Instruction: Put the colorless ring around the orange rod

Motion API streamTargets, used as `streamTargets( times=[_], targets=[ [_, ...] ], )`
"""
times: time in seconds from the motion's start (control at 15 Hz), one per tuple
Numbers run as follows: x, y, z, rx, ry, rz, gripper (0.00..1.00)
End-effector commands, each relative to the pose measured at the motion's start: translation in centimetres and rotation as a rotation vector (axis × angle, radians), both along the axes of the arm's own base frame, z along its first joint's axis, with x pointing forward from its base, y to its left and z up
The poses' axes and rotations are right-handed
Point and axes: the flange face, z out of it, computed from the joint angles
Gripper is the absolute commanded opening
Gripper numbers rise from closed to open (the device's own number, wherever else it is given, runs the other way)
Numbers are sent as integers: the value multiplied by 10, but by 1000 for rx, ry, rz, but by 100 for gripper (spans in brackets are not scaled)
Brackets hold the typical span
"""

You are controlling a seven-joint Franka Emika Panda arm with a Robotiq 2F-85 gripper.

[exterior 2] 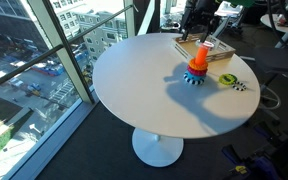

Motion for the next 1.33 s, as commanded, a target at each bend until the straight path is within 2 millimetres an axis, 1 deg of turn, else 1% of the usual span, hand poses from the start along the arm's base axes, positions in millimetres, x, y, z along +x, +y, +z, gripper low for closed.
streamTargets(
  times=[0.0, 0.47, 0.67, 1.07, 1.27],
  targets=[
    [-10, 2, 11, 19, 1, 0, 100],
    [-19, 0, 19, -5, 11, -1, 100],
    [-30, -4, 28, -49, 29, 13, 100],
    [-54, -19, 60, -162, 64, 58, 100],
    [-72, -25, 81, -188, 107, 78, 100]
  ],
)
